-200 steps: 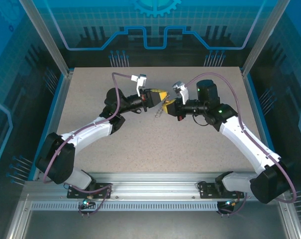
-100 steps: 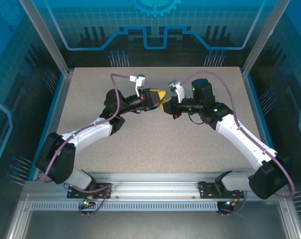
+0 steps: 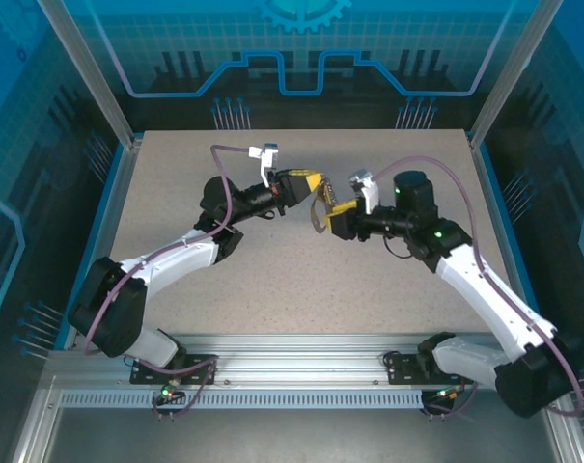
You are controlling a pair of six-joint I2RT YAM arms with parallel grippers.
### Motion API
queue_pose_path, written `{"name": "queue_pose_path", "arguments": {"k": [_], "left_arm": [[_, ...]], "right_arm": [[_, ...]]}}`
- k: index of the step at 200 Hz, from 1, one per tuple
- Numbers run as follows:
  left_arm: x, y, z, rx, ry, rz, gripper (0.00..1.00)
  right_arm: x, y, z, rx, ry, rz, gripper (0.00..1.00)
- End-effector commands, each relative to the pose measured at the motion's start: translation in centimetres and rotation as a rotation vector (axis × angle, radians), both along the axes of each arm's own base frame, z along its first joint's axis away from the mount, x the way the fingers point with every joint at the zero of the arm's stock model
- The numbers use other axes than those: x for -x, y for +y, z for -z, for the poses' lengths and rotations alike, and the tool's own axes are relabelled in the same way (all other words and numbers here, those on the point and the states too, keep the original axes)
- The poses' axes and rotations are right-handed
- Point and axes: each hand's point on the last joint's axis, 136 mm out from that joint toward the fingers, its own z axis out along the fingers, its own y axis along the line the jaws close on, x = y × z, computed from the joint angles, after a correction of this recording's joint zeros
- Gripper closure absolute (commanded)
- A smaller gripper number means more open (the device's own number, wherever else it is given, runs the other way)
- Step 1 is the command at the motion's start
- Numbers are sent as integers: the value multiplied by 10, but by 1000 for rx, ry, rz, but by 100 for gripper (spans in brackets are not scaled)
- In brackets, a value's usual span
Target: Put the keys on the keyring
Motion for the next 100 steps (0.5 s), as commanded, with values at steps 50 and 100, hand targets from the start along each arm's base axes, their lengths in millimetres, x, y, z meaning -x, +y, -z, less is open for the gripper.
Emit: {"name": "queue_pose_path", "arguments": {"k": [50,100], "left_arm": [[9,13,-37,156,-101,-29,100],[-1,22,-37,198,-59,-111,100]], "right_arm": [[-3,-38,-65,-208,-106,154,54],[-26,-22,-115,-393,-153,181,49]]}}
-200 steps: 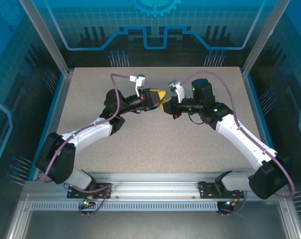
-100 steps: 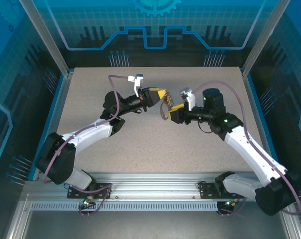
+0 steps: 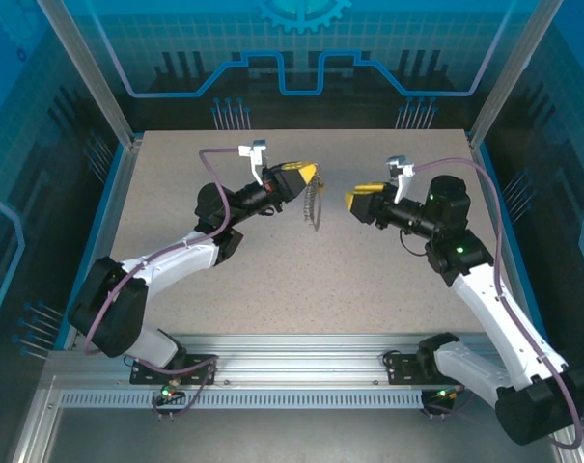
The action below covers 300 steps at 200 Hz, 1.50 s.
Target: Put the keys on the keyring
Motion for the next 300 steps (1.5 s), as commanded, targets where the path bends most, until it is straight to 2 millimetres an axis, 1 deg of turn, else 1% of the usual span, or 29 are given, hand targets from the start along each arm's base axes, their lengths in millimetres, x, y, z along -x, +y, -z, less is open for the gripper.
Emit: {"name": "queue_pose_path", "arguments": {"k": [1,18,37,72,123,142,160,187,194,226,263,296,300], "left_arm": [[0,9,-14,72,-20,-52,100],[-1,9,-13,71,-13,-60,100],[-1,7,-13,70,-10,-56,100],[1,6,-15,71,-14,-50,100],[3,6,-18,68,-19,-45,100],[3,6,-18,69,-20,-44,100],[4,5,-19,68,-22,-41,100],[4,6,-19,68,-22,-42,100],[4,5,-18,67,-22,-41,100],[4,3,-18,64,-21,-27,100],[4,1,-16,59,-12,-15,100],[3,-1,-14,36,0,-16,100],[3,-1,-14,33,0,-14,97]], "right_arm": [[-7,9,-52,-133,-95,7,49],[-10,18,-63,-156,-116,-13,48],[-12,30,-72,-166,-133,-37,48],[-17,48,-79,-171,-142,-71,48],[-22,60,-68,-162,-107,-95,52],[-22,64,-62,-157,-95,-105,56],[-23,66,-61,-154,-92,-112,64],[-22,70,-58,-151,-83,-133,79],[-21,71,-63,-161,-106,-141,82],[-20,73,-63,-166,-111,-156,100],[-19,75,-66,-164,-124,-183,100],[-22,68,-68,-141,-136,-173,100],[-22,67,-68,-141,-138,-174,100]]}}
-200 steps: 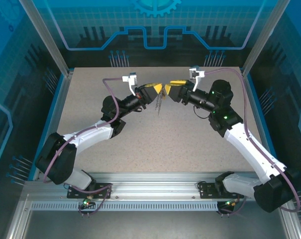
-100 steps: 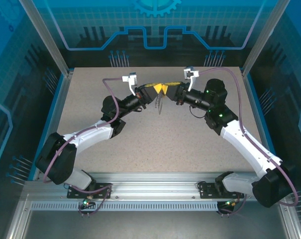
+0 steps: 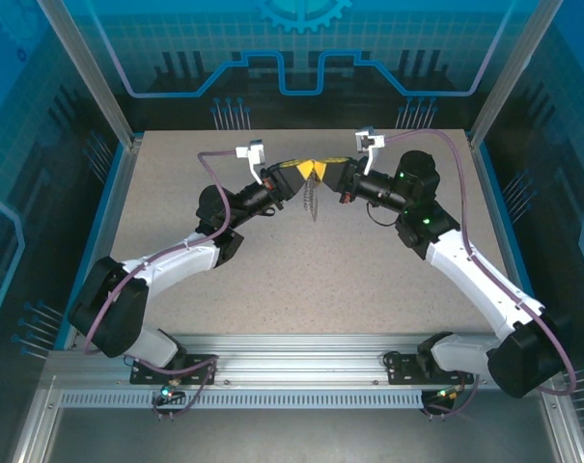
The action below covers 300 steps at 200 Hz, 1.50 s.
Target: Put the keys on the keyring
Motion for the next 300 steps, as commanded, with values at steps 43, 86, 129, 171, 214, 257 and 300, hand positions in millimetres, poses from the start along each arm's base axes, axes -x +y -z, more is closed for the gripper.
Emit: {"name": "queue_pose_path", "arguments": {"k": [43,86,129,171,214,257,300], "left_arm": [[11,-2,-16,-10,-41,32,69],[7,4,-15,-33,-36,22,57],[4,7,-14,-106,-46,51,51],[5,3,-8,-247,-62,139,48],[7,0,-3,-338,-75,181,49],[7,-1,1,-336,-61,203,52],[3,-3,1,-303,-50,215,53]], "right_arm": [[1,-10,-18,14,-56,-40,100],[-2,-19,-13,43,-41,-36,100],[-3,-21,-7,83,-38,-74,100],[1,-20,-3,126,-38,-118,100],[0,-20,1,133,-29,-126,100],[0,-21,2,127,-25,-123,100],[1,-21,1,121,-24,-124,100]]}}
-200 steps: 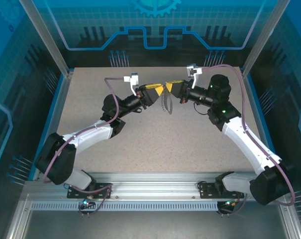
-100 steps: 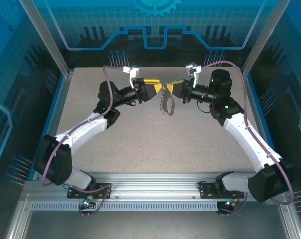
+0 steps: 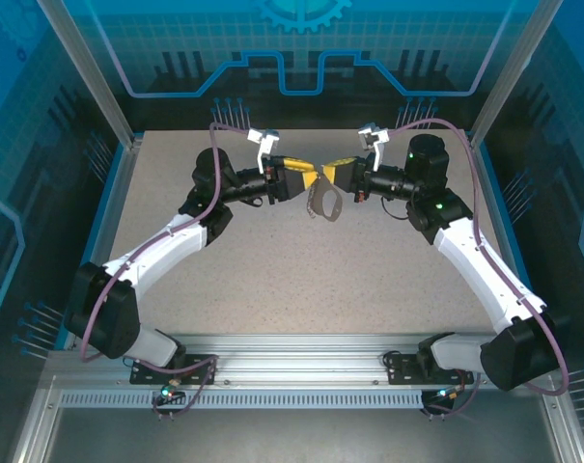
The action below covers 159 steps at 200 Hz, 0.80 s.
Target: Put the keys on the keyring
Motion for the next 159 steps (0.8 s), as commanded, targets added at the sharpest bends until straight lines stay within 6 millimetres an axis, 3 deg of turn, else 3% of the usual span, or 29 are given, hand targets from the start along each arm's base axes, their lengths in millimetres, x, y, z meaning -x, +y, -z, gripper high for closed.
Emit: {"name": "queue_pose_path", "arguments": {"k": [1,106,159], "left_arm": [[3,1,-16,34,-39,24,53],[-6,-5,-16,69,-19,44,57],[-6,-8,-18,78,-20,54,64]], "right_arm": [[0,-3,-11,-13,-35,-8,100],[0,-2,-9,-31,-27,-15,100],[-1,0,-7,-31,-21,-18,100]]}}
